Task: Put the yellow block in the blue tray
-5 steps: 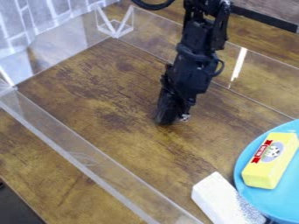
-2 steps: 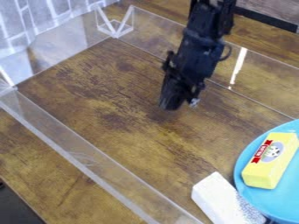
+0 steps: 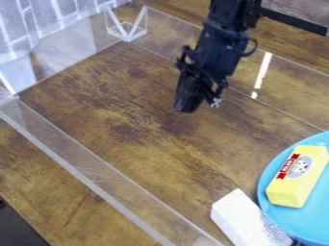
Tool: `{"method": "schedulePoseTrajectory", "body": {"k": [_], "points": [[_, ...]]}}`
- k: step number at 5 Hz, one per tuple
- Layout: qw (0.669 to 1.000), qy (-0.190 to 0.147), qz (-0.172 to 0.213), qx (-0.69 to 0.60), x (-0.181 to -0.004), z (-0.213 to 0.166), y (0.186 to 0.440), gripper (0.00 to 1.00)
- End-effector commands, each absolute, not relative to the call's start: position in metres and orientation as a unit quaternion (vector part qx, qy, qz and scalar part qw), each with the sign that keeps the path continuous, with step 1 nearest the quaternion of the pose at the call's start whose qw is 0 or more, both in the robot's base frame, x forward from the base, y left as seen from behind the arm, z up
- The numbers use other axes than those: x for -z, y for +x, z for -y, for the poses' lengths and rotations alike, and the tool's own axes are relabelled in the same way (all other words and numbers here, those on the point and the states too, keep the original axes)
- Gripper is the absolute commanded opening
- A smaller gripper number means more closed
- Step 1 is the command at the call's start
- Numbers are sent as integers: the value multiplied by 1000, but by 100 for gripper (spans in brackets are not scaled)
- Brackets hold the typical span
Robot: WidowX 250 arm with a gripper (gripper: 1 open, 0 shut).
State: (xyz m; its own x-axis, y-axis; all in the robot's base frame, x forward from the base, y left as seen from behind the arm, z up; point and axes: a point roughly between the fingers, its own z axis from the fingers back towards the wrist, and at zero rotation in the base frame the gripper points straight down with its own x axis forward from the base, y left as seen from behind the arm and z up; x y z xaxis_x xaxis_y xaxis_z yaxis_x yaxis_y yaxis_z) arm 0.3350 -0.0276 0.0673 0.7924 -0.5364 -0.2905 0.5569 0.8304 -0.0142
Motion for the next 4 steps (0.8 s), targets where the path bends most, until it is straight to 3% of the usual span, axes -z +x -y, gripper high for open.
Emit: {"method": "schedulePoseTrajectory", "body": {"k": [1,3,4], "points": [[952,53,-81,290,-120,37,341,0],[954,67,-60,285,-152,47,327,0],[955,70,-54,283,-149,47,322,0]]}}
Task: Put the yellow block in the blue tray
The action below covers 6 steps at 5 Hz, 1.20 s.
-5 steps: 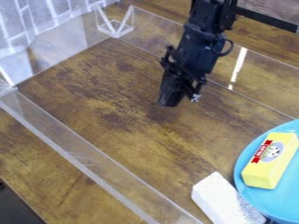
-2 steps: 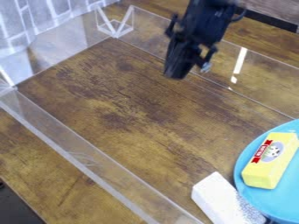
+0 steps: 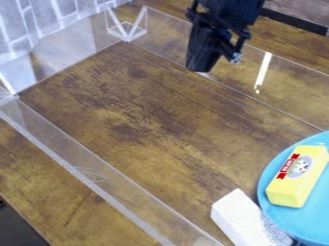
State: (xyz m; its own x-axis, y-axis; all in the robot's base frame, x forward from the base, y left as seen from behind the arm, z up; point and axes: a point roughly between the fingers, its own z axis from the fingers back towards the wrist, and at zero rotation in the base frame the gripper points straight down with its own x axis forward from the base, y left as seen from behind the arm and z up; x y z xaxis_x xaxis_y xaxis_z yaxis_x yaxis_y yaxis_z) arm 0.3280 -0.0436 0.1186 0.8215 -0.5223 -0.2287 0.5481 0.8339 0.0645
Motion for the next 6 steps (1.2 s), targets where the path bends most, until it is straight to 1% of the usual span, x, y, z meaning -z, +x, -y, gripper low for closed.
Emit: {"method": "schedulePoseTrajectory", "body": {"k": [1,2,3,5,6], "points": [[962,75,-47,258,-166,54,326,0],[961,85,-38,261,-169,54,329,0],[958,86,-33,270,-168,54,333,0],[951,85,-24,298,-167,72,329,0],[949,84,-21,302,-167,74,326,0]]}}
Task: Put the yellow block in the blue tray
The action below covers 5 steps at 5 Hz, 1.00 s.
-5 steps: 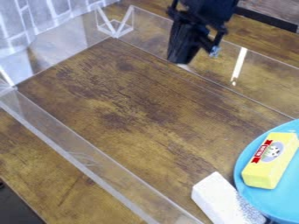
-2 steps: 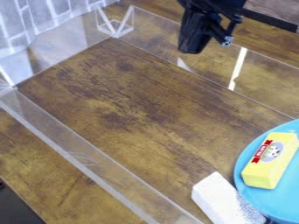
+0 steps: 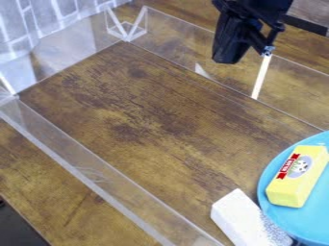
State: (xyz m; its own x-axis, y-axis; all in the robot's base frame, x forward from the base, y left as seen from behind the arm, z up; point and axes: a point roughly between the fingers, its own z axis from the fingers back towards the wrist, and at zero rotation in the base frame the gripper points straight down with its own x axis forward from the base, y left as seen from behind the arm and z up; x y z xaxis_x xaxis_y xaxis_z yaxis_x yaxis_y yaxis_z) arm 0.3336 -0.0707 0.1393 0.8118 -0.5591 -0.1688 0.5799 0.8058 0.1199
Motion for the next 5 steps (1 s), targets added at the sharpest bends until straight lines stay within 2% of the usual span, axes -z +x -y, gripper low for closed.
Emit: {"method": "schedulePoseTrajectory", "body": {"k": [1,3,5], "points": [[950,85,-22,301,-156,78,322,0],[942,96,-10,322,-166,77,324,0],[946,100,-2,310,-156,48,352,0]]}}
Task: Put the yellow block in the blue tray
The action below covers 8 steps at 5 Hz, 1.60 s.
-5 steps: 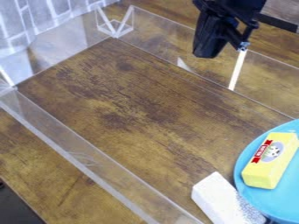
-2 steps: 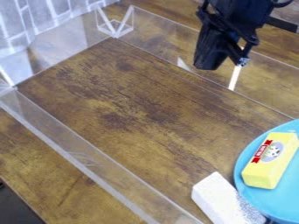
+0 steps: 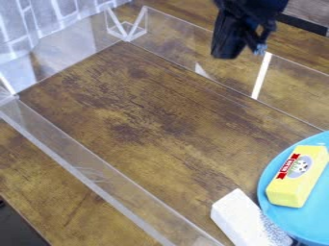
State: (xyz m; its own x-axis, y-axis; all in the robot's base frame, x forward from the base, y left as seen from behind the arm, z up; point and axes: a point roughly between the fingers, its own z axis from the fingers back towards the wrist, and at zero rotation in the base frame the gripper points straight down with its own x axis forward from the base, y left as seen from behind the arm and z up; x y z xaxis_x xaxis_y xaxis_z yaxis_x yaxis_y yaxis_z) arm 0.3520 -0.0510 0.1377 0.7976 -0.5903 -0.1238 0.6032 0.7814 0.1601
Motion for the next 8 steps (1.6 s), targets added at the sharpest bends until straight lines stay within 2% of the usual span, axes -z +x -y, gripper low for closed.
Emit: {"method": "schedulePoseTrajectory", "body": {"k": [1,3,5,6,7,8], "points": [[946,106,-1,306,-153,48,354,0],[943,108,7,315,-151,51,358,0],[958,113,3,265,-155,90,359,0],[958,113,-7,264,-150,87,353,0],[959,113,-10,259,-153,80,349,0],[957,113,-10,265,-151,76,353,0]]}}
